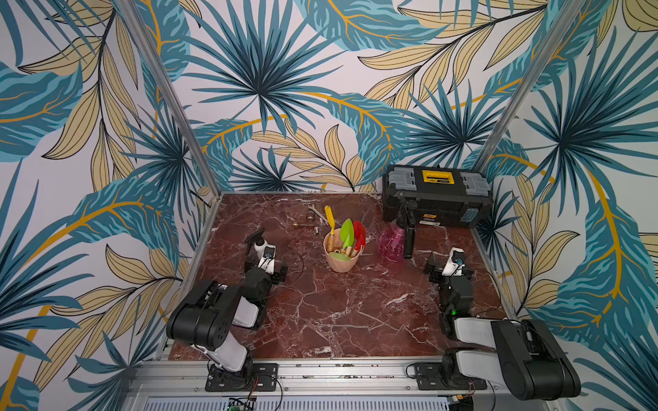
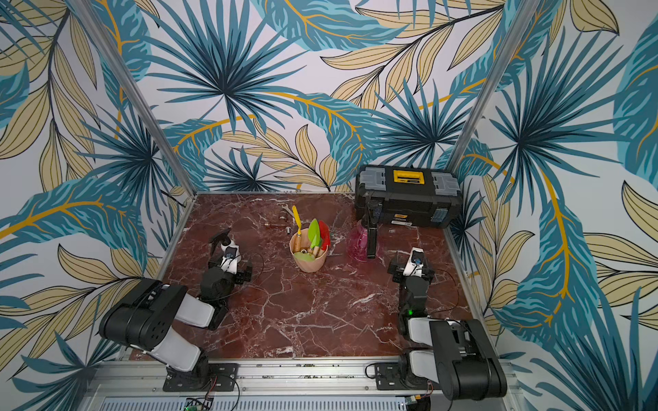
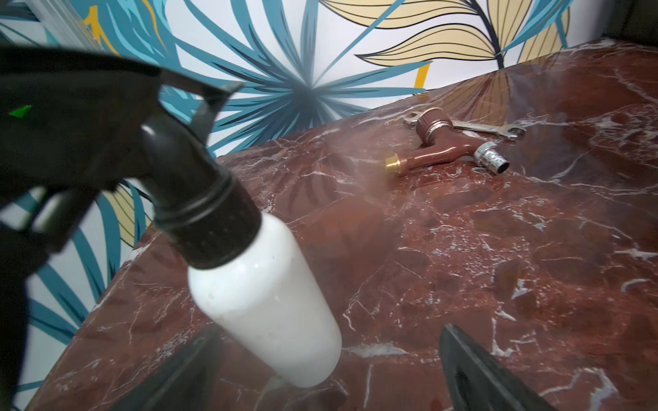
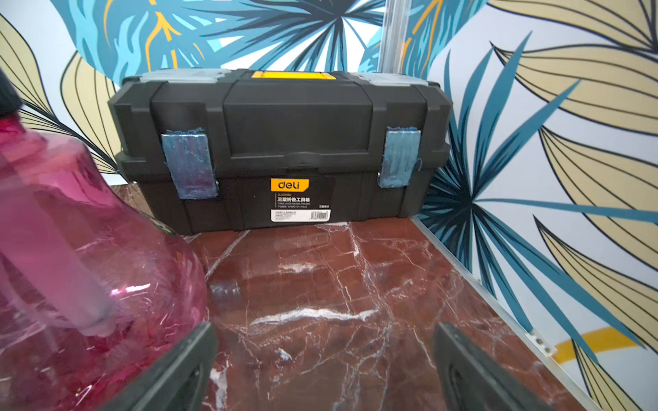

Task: Organize the gardening tools
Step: Reset both arms

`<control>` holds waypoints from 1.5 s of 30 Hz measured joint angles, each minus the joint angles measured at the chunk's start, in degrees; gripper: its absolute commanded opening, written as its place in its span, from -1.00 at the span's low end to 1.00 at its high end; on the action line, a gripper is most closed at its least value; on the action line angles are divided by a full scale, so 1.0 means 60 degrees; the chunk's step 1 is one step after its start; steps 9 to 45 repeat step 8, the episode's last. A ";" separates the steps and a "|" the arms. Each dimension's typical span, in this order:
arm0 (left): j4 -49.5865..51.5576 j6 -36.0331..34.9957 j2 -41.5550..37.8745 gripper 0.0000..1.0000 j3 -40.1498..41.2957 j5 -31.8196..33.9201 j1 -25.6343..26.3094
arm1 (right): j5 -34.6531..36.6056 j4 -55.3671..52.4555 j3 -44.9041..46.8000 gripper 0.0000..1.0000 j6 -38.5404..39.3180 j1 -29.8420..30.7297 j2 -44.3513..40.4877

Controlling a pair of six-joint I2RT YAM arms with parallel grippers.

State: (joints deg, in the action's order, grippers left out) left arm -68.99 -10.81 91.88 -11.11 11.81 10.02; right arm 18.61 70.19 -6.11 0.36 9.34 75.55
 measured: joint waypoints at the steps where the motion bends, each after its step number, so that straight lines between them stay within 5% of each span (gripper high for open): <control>1: -0.0197 0.0000 -0.0007 1.00 -0.0004 0.0076 0.0000 | -0.0047 0.0266 -0.0095 0.99 0.0098 0.0000 0.0182; 8: -0.1297 -0.0029 0.0237 1.00 -0.0007 0.0430 0.0073 | -0.0189 0.1552 -0.0266 0.99 0.0481 -0.0007 0.1275; 45: -0.1297 -0.0029 0.0237 1.00 -0.0007 0.0430 0.0073 | -0.0189 0.1552 -0.0266 0.99 0.0481 -0.0007 0.1275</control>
